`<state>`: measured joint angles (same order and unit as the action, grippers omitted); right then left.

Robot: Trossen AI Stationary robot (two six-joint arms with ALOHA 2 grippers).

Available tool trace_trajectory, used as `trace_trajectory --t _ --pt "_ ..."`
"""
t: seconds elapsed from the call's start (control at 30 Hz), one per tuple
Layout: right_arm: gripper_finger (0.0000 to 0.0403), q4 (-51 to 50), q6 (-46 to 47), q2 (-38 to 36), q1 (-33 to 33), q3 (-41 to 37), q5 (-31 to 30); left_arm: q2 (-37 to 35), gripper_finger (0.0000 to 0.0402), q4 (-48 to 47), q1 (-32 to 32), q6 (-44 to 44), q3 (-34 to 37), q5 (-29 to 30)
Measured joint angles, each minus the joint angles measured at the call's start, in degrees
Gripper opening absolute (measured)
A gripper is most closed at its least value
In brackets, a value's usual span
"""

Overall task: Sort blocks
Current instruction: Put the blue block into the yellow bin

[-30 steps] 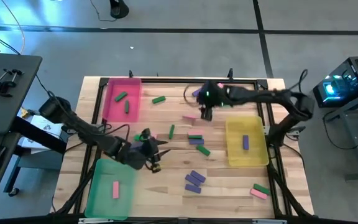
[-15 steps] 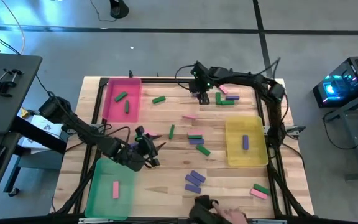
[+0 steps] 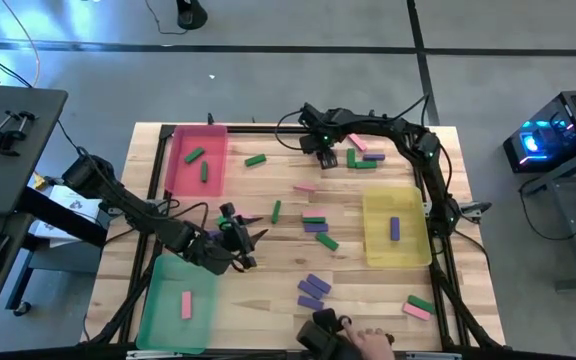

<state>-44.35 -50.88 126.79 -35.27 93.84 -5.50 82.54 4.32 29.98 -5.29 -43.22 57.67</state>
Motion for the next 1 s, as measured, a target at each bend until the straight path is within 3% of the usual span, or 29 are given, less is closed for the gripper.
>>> trace_trajectory --t 0.23,0.53,0.73,1.0 --pt "0.0055 -3.70 11.21 -0.82 0.55 -0.14 -0.89 0.00 0.0145 0.34 0.00 2.57 0.00 0.02" --pt "0.0054 -4.33 19.95 -5.69 3.88 -0.81 -2.44 0.00 0.0145 0.06 0.26 1.55 0.00 0.00" --pt "0.0054 -4.76 25.23 -17.66 9.20 -3.21 -2.79 0.02 0.0145 -1.08 1.14 -1.72 0.00 0.11" --pt "0.0054 -7.39 37.72 -41.07 21.97 -15.31 -3.71 0.02 0.0145 -1.53 3.15 -3.05 0.00 3.52"
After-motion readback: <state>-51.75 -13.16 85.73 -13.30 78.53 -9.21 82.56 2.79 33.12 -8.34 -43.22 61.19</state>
